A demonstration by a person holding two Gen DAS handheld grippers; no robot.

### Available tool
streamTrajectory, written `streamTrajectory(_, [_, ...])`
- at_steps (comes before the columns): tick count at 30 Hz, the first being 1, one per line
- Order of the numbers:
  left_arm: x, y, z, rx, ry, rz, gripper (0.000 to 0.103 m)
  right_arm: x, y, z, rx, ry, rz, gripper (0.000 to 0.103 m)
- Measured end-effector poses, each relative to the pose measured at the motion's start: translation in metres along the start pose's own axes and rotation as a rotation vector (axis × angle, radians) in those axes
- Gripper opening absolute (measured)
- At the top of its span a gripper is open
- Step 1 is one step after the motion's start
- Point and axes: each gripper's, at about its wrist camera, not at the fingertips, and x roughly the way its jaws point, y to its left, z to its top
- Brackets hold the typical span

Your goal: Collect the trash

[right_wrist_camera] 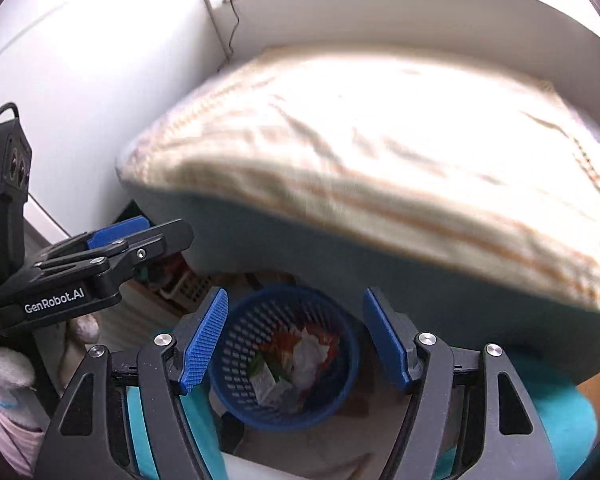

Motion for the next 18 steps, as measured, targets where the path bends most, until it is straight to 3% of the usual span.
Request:
streamTrajectory(8, [-0.031, -0.02, 0.029, 0.023, -0.115, -0.022, 0.091, -0.034, -0.007, 0.017, 0.026, -0.114, 0.006, 0.071])
streamTrajectory(18, [-0.06, -0.043, 0.056, 0.049, -0.215, -0.015, 0.1, -0.079, -0.014, 0.04, 0.028, -0.284, -0.052, 0.08])
